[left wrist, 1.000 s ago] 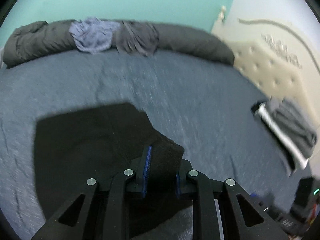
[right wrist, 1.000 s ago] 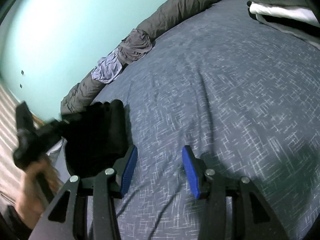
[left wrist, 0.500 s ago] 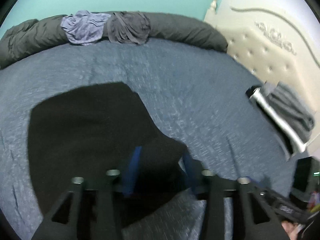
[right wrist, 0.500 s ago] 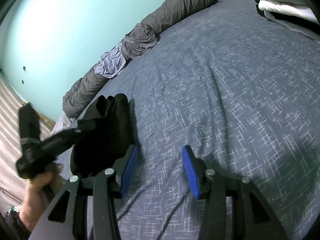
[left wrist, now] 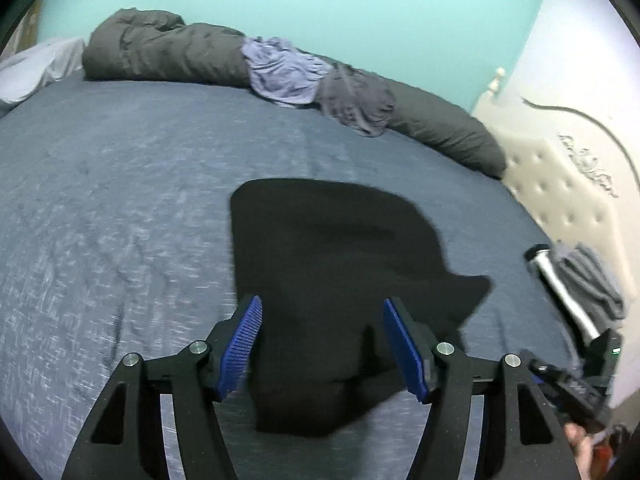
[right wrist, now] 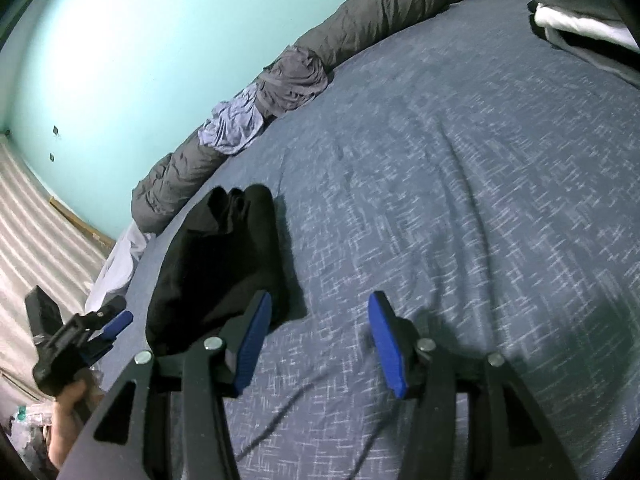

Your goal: Fold clothes

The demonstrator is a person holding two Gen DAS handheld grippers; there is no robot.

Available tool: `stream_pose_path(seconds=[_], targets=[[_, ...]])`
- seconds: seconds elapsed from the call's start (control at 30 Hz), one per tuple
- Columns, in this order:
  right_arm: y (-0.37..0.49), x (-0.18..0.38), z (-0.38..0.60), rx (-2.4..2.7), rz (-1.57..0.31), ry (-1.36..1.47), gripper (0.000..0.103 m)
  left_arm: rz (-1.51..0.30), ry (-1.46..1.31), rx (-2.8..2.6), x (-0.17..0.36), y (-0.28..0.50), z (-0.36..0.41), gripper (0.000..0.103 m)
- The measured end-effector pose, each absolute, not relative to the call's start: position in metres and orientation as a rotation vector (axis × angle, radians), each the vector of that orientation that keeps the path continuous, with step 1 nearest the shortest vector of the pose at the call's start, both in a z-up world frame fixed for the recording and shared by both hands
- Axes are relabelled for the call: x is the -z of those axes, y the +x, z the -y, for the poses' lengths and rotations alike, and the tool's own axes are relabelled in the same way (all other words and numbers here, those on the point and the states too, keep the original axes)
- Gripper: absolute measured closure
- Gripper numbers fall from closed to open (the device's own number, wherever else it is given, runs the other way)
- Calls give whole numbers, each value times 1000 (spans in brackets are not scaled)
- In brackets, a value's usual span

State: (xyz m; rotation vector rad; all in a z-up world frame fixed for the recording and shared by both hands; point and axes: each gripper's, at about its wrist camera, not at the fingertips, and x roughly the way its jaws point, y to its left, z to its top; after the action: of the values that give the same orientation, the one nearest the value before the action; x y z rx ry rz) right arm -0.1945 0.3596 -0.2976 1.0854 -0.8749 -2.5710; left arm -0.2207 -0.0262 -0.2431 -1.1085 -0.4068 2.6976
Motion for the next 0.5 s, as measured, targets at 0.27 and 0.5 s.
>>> stream_pose_path(seconds=[0.27, 0.5], targets=[[-203, 303, -342, 2562, 830, 1118, 51, 220, -1167, -2659, 275, -228, -4, 37], [-201, 293, -330, 2581, 823, 1025, 51, 262, -1108, -2696, 254, -205, 24, 37]])
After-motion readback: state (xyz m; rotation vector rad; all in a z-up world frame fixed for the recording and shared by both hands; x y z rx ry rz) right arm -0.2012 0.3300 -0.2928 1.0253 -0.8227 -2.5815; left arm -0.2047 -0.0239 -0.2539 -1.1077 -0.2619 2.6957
